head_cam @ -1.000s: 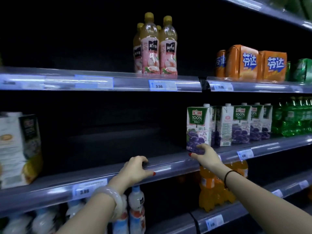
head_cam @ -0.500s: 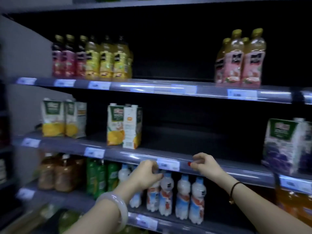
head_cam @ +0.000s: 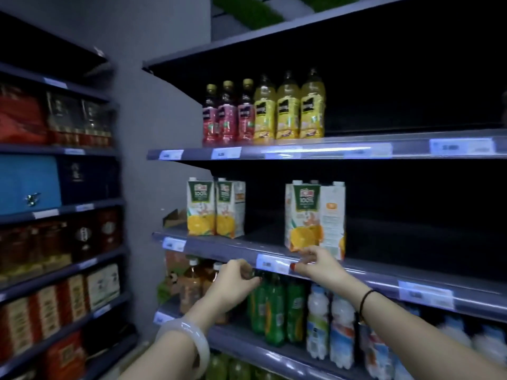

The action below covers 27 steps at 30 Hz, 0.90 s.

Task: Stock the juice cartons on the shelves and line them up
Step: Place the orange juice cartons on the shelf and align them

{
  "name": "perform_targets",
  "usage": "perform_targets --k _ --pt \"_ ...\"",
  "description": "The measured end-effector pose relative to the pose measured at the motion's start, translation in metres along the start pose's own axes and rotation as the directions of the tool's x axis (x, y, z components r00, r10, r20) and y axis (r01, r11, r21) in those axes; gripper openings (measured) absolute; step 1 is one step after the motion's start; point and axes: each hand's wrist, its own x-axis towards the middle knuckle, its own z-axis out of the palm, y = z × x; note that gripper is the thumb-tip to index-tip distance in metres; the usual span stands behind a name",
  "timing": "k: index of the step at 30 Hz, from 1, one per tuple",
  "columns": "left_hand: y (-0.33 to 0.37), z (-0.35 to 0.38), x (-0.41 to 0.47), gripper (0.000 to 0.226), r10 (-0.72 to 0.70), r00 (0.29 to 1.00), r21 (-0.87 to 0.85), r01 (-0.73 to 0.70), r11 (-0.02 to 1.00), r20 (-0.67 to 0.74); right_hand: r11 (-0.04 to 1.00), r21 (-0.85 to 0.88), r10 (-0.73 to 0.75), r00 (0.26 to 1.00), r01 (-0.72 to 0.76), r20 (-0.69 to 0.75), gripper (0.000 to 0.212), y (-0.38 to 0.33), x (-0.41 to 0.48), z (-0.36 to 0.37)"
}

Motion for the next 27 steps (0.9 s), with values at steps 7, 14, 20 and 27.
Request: perform_targets --k 7,14,20,27 --pt "-0.075 -0.074 0.055 0.026 -0.02 0.997 -0.07 0.015 0.997 -0.071 1.0 0.016 -0.011 1.0 0.011 0.014 0.044 -0.039 0.052 0.091" --pt "-0.122 -0.085 0.112 0.038 -0.042 0.992 -0.207 0.017 0.978 -0.119 1.0 0.002 0.022 0.996 -0.022 -0.089 0.044 -0.051 0.11 0.114" --pt "-0.16 -0.085 0.167 0.05 -0.083 0.979 -0.203 0.045 0.978 -0.187 1.0 0.017 0.007 0.992 -0.005 -0.123 0.055 -0.048 0.171 0.139" --pt "-0.187 -0.089 0.228 0.061 -0.109 0.942 -0.222 0.038 0.974 -0.317 0.998 0.041 0.057 0.972 -0.049 -0.227 0.082 -0.047 0.236 0.161"
